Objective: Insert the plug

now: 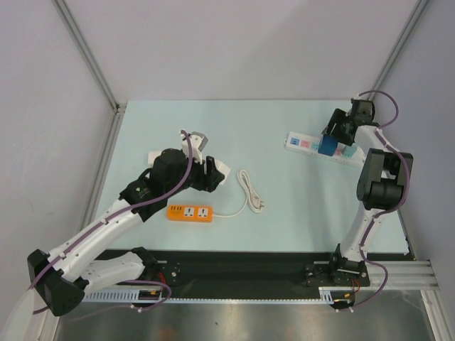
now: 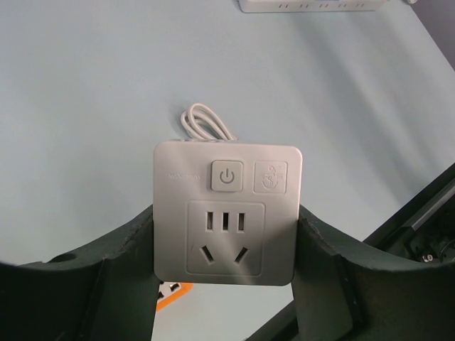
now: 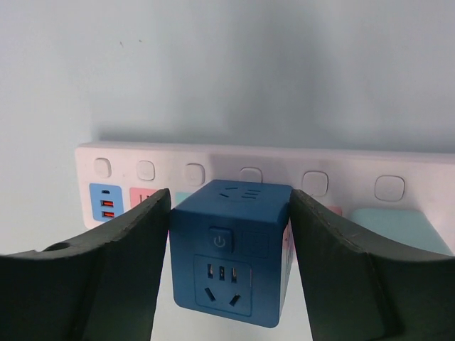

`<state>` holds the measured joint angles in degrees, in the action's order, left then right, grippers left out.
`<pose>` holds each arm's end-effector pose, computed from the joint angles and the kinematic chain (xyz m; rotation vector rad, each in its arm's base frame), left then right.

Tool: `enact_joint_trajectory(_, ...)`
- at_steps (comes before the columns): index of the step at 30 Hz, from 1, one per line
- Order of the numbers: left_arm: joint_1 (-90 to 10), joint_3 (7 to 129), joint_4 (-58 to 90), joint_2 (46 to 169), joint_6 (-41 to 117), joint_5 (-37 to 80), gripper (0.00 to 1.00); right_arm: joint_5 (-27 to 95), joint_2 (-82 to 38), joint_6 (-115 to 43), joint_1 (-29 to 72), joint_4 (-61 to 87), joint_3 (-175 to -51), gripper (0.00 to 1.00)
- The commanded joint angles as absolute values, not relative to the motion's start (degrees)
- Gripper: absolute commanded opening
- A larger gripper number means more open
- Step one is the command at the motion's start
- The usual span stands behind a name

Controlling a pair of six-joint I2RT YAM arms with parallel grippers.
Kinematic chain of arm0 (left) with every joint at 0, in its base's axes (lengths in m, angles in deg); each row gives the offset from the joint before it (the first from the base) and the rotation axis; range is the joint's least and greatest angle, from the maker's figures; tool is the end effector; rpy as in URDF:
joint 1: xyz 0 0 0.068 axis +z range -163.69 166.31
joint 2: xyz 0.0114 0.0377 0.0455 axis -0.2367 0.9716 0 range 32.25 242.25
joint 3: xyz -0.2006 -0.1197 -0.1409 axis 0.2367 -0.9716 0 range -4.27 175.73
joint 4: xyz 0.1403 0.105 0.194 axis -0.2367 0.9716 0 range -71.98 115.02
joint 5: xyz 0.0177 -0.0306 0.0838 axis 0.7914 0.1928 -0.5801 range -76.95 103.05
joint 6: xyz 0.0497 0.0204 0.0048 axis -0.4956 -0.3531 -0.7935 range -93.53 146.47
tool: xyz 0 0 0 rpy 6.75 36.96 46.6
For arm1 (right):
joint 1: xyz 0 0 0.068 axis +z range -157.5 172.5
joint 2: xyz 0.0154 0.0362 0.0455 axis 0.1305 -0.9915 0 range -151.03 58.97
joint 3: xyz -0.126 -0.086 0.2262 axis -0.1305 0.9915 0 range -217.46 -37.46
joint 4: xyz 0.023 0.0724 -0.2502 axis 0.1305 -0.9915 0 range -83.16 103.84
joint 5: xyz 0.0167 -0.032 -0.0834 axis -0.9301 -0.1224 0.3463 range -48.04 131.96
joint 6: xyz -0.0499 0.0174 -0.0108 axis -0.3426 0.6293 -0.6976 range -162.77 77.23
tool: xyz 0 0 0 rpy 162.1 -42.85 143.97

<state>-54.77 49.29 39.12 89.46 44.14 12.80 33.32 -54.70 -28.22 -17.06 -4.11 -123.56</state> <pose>0.1696 -0.1477 0.3338 0.4157 2.0209 -0.6441 0.4420 -0.0691 0.2173 0.4221 2.3265 0.2203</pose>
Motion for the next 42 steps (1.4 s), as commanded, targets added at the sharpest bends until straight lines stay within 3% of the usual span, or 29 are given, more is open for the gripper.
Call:
enact_joint_trajectory(1, -55.08, 50.74, 35.77, 89.20, 42.46, 13.13, 0.00, 26.93, -52.40, -25.46, -16.29, -4.63, -120.35, 0.62)
enact_joint_trajectory(10, -55.09, 56.98, 31.82, 101.13, 45.70, 8.83, 0.00, 24.12, -45.99, -18.96, -12.34, -0.76, -107.87, 0.58)
enact_joint_trajectory(21, -59.65, 75.35, 37.70, 119.50, 53.70, -1.72, 0.00, 36.06, -35.87, -9.54, -1.97, -1.79, -99.06, 0.54)
enact_joint_trajectory(26, -60.44, 79.22, 38.15, 124.44, 56.26, -3.65, 0.00, 38.97, -33.24, -9.02, 1.20, -0.67, -96.79, 0.62)
enact_joint_trajectory(29, -61.67, 81.76, 38.58, 128.30, 57.31, -4.79, 0.00, 38.89, -32.36, -10.94, 1.99, -2.14, -98.70, 0.75)
enact_joint_trajectory(35, -62.64, 89.05, 41.65, 134.72, 57.84, -3.92, 0.01, 36.60, -28.76, -13.32, 0.77, -5.40, -103.72, 0.93)
enact_joint_trajectory(42, -64.23, 95.21, 44.47, 142.19, 58.90, -1.72, 0.00, 35.37, -20.94, -15.43, -0.82, -8.56, -103.64, 0.97)
